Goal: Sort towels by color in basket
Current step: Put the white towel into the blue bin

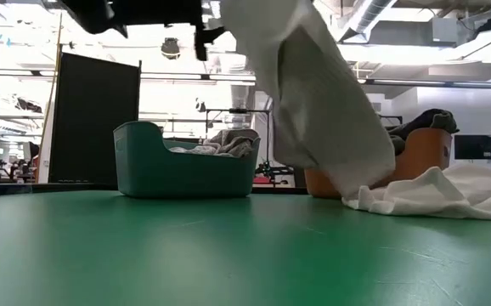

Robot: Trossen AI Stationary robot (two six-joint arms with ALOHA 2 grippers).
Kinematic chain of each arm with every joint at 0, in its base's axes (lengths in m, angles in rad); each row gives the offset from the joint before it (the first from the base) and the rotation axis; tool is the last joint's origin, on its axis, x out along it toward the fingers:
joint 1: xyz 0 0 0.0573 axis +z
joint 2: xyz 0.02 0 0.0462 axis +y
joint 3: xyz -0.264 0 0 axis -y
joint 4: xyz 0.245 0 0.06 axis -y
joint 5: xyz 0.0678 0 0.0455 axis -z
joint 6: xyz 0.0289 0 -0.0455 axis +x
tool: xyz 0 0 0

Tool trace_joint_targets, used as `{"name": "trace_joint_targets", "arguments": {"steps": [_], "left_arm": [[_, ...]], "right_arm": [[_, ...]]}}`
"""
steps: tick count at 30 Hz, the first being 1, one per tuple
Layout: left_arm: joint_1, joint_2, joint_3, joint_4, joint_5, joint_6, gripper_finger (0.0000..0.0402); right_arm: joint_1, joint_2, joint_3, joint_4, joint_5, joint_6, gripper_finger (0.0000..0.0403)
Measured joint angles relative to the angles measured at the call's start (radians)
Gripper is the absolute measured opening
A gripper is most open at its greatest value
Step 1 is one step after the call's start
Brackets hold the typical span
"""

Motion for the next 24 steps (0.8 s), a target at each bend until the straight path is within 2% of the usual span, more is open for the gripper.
{"name": "trace_joint_targets", "arguments": {"steps": [6,9,13,17,21,22,24], "left_arm": [[-0.039,0.151,0.136,0.051,-0.001,0.14,0.0247],[-0.045,0.189,0.212,0.029,0.002,0.213,0.0247],[-0.036,0.181,0.29,-0.141,0.001,0.246,0.0233],[-0.03,0.155,0.343,-0.346,-0.002,0.291,0.0162],[-0.027,0.141,0.363,-0.391,-0.024,0.319,0.0038],[-0.024,0.141,0.365,-0.388,-0.028,0.316,0.002],[-0.013,0.141,0.371,-0.386,-0.026,0.289,0.0012]], "right_arm": [[0.016,0.076,0.05,0.115,0.001,0.032,0.0019],[0.015,0.094,0.077,0.056,0.001,0.024,0.0025],[-0.001,0.066,0.094,-0.055,0.052,0.018,0.003],[-0.013,0.015,0.096,-0.14,0.086,0.003,0.0029],[0.007,-0.01,0.096,-0.203,0.086,0.004,0.0035],[0.015,-0.012,0.096,-0.22,0.086,0.01,0.0038],[0.033,-0.012,0.096,-0.265,0.086,0.021,0.0045]]}}
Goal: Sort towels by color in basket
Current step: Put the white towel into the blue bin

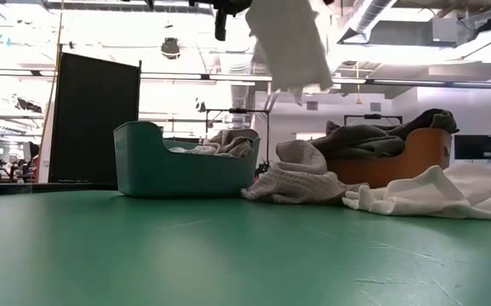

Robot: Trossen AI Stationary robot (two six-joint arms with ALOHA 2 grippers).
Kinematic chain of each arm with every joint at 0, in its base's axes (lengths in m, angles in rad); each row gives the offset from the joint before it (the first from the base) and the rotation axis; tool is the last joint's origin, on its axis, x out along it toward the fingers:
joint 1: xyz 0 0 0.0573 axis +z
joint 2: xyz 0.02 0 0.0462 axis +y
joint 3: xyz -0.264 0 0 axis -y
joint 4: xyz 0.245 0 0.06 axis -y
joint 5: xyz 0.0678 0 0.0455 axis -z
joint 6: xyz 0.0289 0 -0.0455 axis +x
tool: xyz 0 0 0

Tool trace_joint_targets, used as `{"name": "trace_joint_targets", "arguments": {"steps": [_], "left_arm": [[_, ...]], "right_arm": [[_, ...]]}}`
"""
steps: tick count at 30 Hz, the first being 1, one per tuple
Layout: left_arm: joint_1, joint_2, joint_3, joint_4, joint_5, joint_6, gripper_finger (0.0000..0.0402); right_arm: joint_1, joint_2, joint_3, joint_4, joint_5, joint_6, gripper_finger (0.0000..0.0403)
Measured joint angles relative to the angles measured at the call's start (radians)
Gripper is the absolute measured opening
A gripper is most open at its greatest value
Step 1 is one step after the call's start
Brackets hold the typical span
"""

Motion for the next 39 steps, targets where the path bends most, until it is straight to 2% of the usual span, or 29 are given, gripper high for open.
{"name": "trace_joint_targets", "arguments": {"steps": [5,8,10,16,22,25,32,39], "left_arm": [[0.02,-0.042,0.022,-0.072,0.141,-0.111,0.0005],[0.02,-0.105,0.042,-0.209,0.16,-0.095,0.0004],[0.019,-0.154,0.054,-0.294,0.097,-0.052,0.0003],[0.045,-0.272,0.061,-0.484,-0.216,0.029,0.0002],[0.123,-0.246,0.061,-0.76,-0.258,-0.033,0.0002],[0.152,-0.193,0.06,-0.849,-0.334,-0.004,0.0001],[0.21,-0.114,0.059,-0.779,-0.555,0.152,0.0003],[0.215,-0.175,0.059,-0.651,-0.665,0.343,0.0003]], "right_arm": [[0.049,-0.006,0.0,-0.169,-0.002,0.0,0.0066],[0.085,-0.009,0.0,-0.259,-0.004,-0.002,0.0085],[0.106,-0.009,0.0,-0.299,-0.004,-0.004,0.0101],[0.119,-0.009,0.0,-0.369,-0.001,0.02,0.0156],[0.119,-0.011,0.0,-0.436,0.023,0.087,0.0188],[0.135,-0.011,0.0,-0.445,0.025,0.106,0.0189],[0.184,-0.012,0.0,-0.444,0.053,0.134,0.0181],[0.234,-0.012,0.0,-0.444,0.131,0.159,0.018]]}}
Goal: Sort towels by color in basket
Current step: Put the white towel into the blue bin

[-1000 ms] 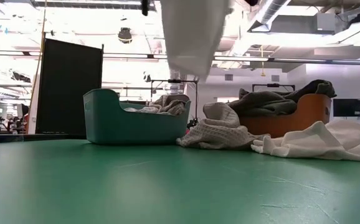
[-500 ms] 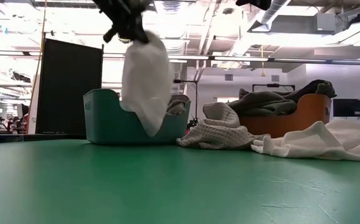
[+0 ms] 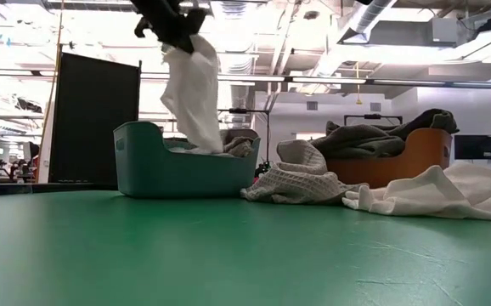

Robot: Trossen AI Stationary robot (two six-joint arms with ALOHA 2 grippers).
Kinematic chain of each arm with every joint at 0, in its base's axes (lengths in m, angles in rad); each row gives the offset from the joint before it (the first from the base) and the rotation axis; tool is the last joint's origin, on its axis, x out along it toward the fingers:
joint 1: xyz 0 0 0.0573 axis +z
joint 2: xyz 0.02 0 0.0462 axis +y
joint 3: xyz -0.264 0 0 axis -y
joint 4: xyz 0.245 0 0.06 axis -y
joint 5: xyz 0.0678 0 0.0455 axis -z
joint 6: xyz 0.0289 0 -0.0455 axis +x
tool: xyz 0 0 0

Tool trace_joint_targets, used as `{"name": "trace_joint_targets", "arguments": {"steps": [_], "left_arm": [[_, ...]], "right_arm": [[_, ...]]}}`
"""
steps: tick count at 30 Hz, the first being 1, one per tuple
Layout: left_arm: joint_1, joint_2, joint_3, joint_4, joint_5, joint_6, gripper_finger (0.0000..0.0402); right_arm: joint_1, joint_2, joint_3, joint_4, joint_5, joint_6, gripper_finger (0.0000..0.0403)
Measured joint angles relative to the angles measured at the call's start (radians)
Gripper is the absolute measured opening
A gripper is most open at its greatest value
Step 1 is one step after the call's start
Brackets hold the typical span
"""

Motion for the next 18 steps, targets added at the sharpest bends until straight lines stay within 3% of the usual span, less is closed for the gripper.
{"name": "trace_joint_targets", "arguments": {"steps": [4,10,18], "left_arm": [[0.0,-0.066,0.0,0.033,-0.042,0.047,0.0003],[-0.023,-0.14,0.0,-0.067,0.014,0.0,0.0003],[-0.071,-0.042,0.0,-0.323,0.059,-0.139,0.0003]], "right_arm": [[0.008,0.0,0.0,0.0,0.022,0.002,0.018],[0.004,0.0,0.0,0.0,0.025,0.004,0.018],[-0.015,0.0,-0.001,0.017,0.025,0.003,0.018]]}}
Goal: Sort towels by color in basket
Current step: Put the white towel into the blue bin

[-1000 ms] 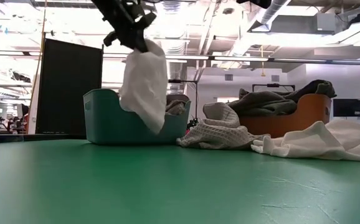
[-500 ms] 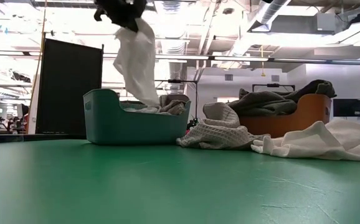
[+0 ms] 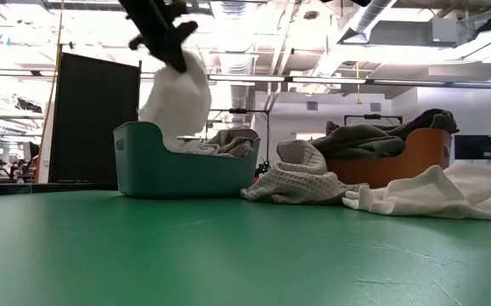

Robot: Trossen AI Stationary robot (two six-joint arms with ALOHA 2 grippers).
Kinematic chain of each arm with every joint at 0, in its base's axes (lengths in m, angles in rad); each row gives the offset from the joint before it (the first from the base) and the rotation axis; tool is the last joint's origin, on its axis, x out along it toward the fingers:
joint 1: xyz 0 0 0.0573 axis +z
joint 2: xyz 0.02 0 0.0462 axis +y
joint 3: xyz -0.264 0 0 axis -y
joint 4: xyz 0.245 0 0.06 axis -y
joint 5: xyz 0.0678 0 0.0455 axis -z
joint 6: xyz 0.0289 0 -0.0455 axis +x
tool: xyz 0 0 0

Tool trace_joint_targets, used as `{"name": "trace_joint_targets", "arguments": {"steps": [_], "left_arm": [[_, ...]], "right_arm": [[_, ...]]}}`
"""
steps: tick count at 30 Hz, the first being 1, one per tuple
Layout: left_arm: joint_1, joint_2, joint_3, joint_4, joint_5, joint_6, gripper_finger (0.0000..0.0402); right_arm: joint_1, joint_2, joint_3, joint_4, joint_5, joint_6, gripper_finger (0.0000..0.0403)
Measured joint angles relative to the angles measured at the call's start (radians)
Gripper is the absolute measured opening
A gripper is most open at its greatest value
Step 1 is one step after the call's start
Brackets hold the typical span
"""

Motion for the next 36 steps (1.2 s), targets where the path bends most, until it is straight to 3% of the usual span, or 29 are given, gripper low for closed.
{"name": "trace_joint_targets", "arguments": {"steps": [10,17,22,28,32,36], "left_arm": [[-0.026,0.335,0.0,-0.111,0.24,0.004,0.0002],[0.029,0.507,0.0,-0.136,0.524,-0.089,0.0002],[0.075,0.547,0.0,-0.126,0.72,-0.217,0.0004],[0.121,0.547,0.0,-0.162,0.858,-0.307,0.0012],[0.138,0.546,0.0,-0.208,0.851,-0.309,0.0022],[0.133,0.537,0.001,-0.207,0.848,-0.305,0.0063]], "right_arm": [[0.013,0.0,0.0,0.016,0.0,-0.002,0.018],[0.047,0.0,0.0,0.022,0.0,-0.002,0.018],[0.071,0.0,0.0,0.021,0.0,0.001,0.018],[0.097,0.0,0.0,0.021,0.045,0.0,0.018],[0.098,0.0,0.0,0.021,0.052,0.0,0.018],[0.098,0.0,0.0,0.021,0.053,0.0,0.018]]}}
